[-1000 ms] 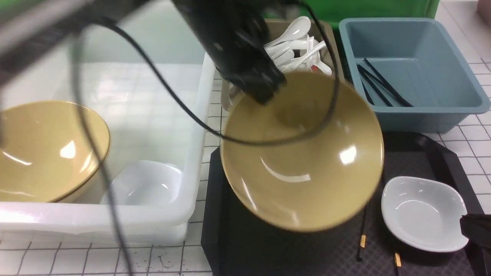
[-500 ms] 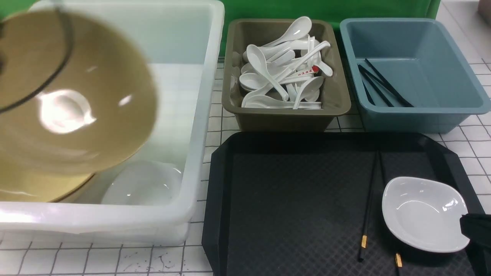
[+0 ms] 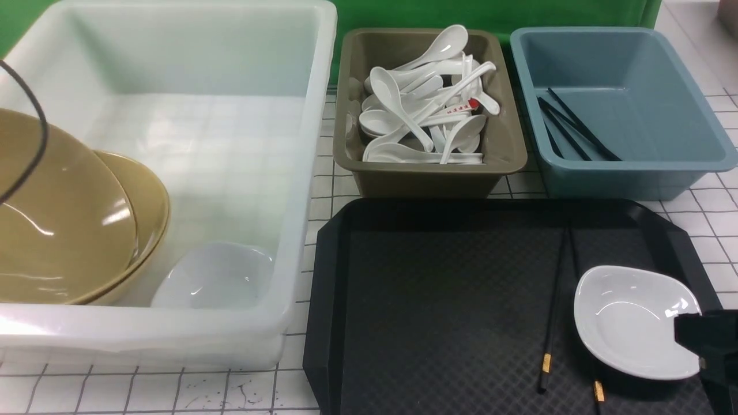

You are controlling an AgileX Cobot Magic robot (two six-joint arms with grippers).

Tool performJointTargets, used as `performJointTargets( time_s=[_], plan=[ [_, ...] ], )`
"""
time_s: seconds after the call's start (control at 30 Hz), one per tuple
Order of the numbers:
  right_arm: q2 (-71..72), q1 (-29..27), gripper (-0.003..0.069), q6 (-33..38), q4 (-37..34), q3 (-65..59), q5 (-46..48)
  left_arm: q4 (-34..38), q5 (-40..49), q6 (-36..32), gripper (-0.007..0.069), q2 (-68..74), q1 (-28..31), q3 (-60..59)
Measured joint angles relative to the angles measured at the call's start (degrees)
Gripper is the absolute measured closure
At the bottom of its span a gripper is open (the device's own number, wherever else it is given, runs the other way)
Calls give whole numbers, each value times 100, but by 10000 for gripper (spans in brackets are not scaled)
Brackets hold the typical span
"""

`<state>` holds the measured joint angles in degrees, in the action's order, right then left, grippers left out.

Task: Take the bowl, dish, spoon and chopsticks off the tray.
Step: Use the left arm to put the noodle bowl into the large storage box on the left

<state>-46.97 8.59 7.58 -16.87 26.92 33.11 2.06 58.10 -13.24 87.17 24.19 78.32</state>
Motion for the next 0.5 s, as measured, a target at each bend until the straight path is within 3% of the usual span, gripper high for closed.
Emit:
performJointTargets(
  time_s=[0.13,0.27,0.37,0.5],
  plan=[
    [-221,0,237,-27,58,72,113,-448,-25,166,176,-103,-335,0],
    [-511,0,213,-82,496,106,356,-920,-53,280,103,-528,-654,0],
    [-795,0,212,-353,1044,155,619,-1100,-176,437,130,-895,-833,0],
    [-1120,0,226,-1103,1938,160,733,-763,-213,775,284,-1264,-1060,0]
  ],
)
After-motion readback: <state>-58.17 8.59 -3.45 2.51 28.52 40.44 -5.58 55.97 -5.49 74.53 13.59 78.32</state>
